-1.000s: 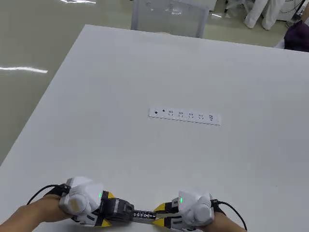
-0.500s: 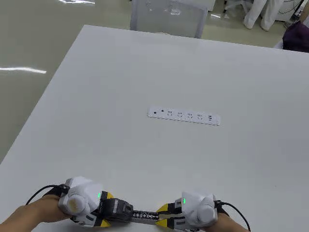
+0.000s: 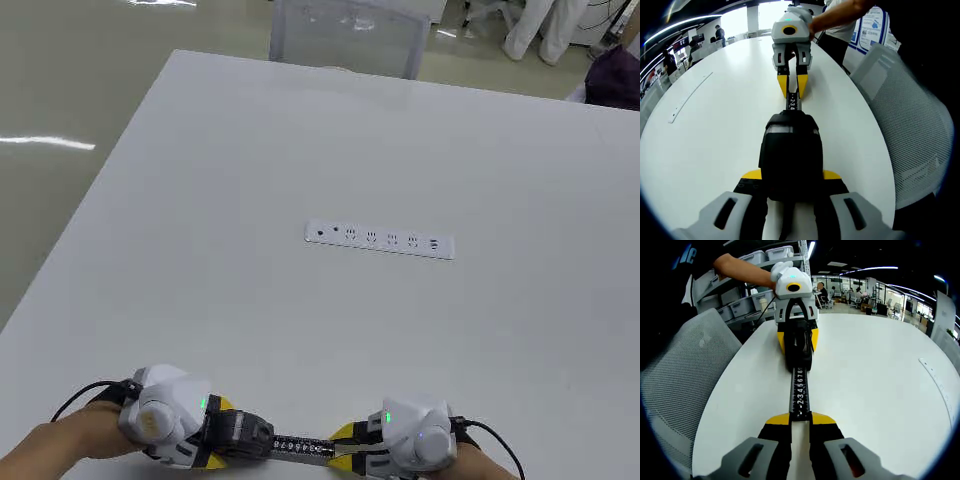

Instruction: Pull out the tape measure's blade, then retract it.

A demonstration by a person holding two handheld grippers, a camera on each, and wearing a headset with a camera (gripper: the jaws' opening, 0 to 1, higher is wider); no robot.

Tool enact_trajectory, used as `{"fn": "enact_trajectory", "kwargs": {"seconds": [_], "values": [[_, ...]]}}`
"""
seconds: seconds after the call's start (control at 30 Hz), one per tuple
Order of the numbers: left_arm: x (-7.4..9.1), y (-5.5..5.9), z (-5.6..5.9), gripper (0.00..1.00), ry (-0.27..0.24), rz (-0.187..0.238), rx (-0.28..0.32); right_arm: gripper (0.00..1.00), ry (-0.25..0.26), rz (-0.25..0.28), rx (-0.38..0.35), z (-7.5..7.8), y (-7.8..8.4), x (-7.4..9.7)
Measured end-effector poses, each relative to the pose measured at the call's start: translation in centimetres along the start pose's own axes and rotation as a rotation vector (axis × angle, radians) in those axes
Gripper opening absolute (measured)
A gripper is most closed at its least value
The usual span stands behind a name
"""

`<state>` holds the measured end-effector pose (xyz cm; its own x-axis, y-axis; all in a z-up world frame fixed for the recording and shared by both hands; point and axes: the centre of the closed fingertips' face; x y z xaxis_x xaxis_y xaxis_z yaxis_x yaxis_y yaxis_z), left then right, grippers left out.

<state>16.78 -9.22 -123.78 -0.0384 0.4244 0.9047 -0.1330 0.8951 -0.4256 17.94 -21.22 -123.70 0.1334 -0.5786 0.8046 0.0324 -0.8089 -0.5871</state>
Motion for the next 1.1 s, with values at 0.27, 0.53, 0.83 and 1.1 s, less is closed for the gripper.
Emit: {"fn": "enact_trajectory", "kwargs": {"seconds": [0.27, 0.53, 0.83, 1.1], "values": [[0.0, -0.1, 0.0, 0.32, 0.002, 0.002, 0.001, 0.1, -0.001, -0.002, -0.006, 0.1, 0.6, 0.2], [-0.1, -0.1, 0.0, 0.32, 0.003, 0.001, 0.002, 0.1, 0.0, -0.006, -0.011, 0.1, 1.3, 0.6], [-0.1, -0.1, 0.0, 0.32, 0.003, -0.003, 0.002, 0.1, -0.001, -0.008, -0.02, 0.1, 1.8, 1.0], [-0.1, -0.1, 0.0, 0.32, 0.003, -0.004, 0.004, 0.1, 0.0, -0.008, -0.026, 0.2, 2.2, 1.3]]}}
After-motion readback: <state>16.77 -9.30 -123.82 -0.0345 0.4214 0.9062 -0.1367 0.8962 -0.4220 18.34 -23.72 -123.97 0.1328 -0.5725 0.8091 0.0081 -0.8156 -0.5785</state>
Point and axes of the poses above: the centre of the closed fingertips' face, and the gripper's own axes: x roughly backward along the fingers, z roughly to its right, y roughly out of its underside, and after that the axes turned 14 degrees about -z, right-handed
